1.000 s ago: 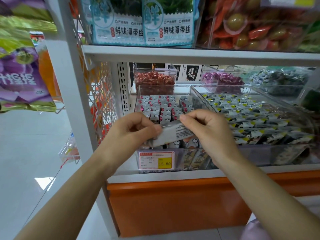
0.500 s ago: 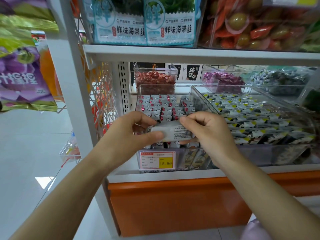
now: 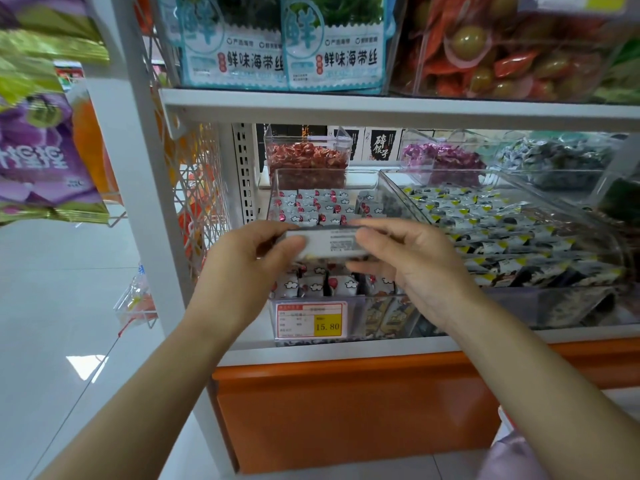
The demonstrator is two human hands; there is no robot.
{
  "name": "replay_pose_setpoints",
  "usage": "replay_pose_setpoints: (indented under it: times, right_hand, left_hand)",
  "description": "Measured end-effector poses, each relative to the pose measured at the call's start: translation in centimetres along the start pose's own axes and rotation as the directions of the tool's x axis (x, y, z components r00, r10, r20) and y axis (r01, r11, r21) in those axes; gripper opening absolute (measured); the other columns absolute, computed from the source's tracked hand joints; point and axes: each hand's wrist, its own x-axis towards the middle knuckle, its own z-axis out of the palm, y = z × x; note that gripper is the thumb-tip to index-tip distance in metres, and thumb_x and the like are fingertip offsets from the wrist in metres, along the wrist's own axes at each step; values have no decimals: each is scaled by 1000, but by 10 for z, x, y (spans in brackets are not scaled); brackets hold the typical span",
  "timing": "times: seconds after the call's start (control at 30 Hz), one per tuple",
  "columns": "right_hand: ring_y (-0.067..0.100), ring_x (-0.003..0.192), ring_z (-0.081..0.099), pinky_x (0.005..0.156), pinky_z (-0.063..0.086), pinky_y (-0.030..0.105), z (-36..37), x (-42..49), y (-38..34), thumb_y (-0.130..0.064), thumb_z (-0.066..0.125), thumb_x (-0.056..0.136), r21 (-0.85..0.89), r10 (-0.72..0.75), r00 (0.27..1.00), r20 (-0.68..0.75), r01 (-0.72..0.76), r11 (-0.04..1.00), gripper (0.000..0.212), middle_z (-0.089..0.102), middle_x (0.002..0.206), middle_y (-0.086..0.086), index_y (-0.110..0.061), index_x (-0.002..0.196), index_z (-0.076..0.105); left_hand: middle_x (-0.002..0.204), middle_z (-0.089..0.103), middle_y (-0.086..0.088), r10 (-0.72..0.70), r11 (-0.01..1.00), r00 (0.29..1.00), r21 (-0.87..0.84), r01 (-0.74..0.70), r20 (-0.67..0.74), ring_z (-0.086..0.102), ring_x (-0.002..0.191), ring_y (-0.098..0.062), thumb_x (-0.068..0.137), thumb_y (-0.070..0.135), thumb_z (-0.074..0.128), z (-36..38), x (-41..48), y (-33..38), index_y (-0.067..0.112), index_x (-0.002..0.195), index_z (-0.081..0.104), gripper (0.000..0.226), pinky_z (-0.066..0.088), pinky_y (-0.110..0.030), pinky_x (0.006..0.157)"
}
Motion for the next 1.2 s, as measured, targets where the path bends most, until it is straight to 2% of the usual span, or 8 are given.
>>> replay_pose_setpoints:
  times: [0.2,0.33,0.47,0.6,0.73,0.9,1.1,1.2]
  right_hand:
    - [19,76,72,66,58,24,4,7,-5,-18,70,71,-125,-164,982,-96,152,981,33,73,88,5,-19,103,63]
    - [13,68,68,61,57,24,2,26,-8,-12,69,82,-373,-292,918,-270,180,910,16,66,91,13,-18,93,59]
    - [9,72,58,69,46,14,5,50,-10,-24,70,81,-707,-396,911,-114,205,676,13,58,79,-10,-24,82,57]
    - [8,76,48,57,30,8,15,77,-7,-32,71,79,-878,-278,954,112,226,422,29,54,85,-4,-10,96,64]
    - [21,96,56,78,45,32,28,95,4,-37,70,80,-939,-76,980,186,200,280,41,61,106,6,-10,109,63]
    - [19,112,42,92,34,38,30,102,18,-33,48,95,-947,159,933,322,317,60,25,59,93,-5,-19,105,67]
    - [15,94,60,81,45,28,26,121,9,-5,52,90,-872,-19,972,233,218,438,18,65,99,0,-13,99,65]
    - [17,100,59,83,44,27,26,131,16,-11,60,88,-921,-69,958,278,286,264,15,68,103,1,-11,99,70]
  left_hand:
    - [107,64,12,84,994,990,77,-75,-116,60,95,-5,94,32,49,4,7,-1,21,126,57,35,45,-9,76]
    - [148,38,1,182,851,981,490,-190,65,29,137,-14,94,40,43,5,11,-12,21,144,32,54,24,-33,110]
    - [158,-2,7,58,739,971,644,-197,231,-11,143,-8,93,53,32,9,10,-27,26,150,7,68,-5,-37,114]
    - [158,-10,7,55,759,967,618,-203,250,-17,140,-4,90,58,30,9,10,-31,25,150,0,74,-5,-38,114]
    - [157,-11,7,49,803,966,566,-188,252,-14,142,-6,89,56,36,9,10,-31,23,150,-2,78,4,-40,118]
    - [157,-11,10,67,836,969,517,-185,240,-9,142,-6,89,55,42,8,12,-33,23,149,-4,82,5,-37,118]
    - [158,-9,6,68,854,971,490,-176,229,-7,144,-9,89,53,44,5,14,-34,20,150,-3,84,4,-32,117]
    - [158,-9,4,60,858,973,487,-164,221,-7,144,-10,89,51,46,2,14,-34,19,150,-3,84,2,-29,115]
